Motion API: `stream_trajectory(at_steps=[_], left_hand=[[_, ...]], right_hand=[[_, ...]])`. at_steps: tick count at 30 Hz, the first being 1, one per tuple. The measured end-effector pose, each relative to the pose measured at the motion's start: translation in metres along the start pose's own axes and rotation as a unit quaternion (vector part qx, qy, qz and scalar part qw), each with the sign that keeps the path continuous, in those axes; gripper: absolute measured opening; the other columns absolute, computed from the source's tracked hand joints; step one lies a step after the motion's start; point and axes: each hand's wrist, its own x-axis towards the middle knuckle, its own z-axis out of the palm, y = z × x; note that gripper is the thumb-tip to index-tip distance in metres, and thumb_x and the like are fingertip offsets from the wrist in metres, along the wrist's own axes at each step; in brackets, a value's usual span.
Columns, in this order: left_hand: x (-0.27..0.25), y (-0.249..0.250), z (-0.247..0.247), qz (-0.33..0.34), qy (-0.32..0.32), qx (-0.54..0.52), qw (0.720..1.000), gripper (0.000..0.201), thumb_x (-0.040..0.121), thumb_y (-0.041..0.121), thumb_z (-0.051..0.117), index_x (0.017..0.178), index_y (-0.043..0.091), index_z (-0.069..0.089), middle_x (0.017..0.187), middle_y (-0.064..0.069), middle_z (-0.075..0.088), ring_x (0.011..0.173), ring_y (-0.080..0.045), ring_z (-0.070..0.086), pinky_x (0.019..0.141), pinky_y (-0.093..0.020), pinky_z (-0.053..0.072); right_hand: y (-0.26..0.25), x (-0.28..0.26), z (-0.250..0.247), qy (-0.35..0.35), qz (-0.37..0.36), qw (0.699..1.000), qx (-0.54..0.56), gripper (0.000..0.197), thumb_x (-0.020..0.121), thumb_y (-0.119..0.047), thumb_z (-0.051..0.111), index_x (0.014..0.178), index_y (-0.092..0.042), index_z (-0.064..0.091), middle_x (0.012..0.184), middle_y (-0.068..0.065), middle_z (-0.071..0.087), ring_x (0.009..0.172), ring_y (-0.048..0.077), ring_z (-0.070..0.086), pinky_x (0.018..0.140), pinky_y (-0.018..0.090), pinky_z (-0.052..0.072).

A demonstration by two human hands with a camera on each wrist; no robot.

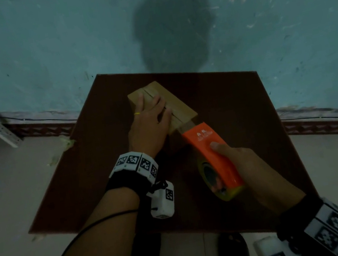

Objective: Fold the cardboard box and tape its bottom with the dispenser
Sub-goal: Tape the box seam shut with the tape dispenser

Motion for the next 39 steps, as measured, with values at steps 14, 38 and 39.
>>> stream_trajectory(at_steps=[14,38,39], left_hand=[[-0.011,0.013,0.0,0.006,-0.026,0.015,1.0,0.081,0.095,0.063,0.064,0.163,0.029,0.038,0.176,0.013,0.021,0.164,-0.013,-0.008,0.129,-0.05,0.015],[-0.018,0.016,0.007,-0.004,-0.044,0.08,0.996,0.108,0.089,0.067,0.069,0.171,0.023,0.013,0.179,0.01,0.003,0.164,-0.015,-0.012,0.126,-0.064,0.023],[-0.018,0.017,0.007,-0.006,-0.047,0.087,0.995,0.108,0.09,0.067,0.068,0.171,0.023,0.012,0.179,0.009,0.002,0.163,-0.015,-0.012,0.126,-0.065,0.023]], right_hand=[[-0.005,0.022,0.006,0.003,0.05,0.998,-0.046,0.062,0.105,-0.051,0.061,0.116,0.009,0.068,0.078,0.029,0.077,0.07,0.036,0.077,0.069,0.039,0.065],[-0.039,0.042,0.01,0.071,0.044,0.977,-0.195,0.05,0.1,-0.054,0.067,0.106,-0.005,0.059,0.07,0.015,0.081,0.06,0.028,0.078,0.07,0.043,0.067],[-0.04,0.041,0.01,0.076,0.04,0.974,-0.21,0.05,0.101,-0.055,0.065,0.105,-0.006,0.059,0.07,0.014,0.081,0.062,0.028,0.079,0.073,0.043,0.068]])
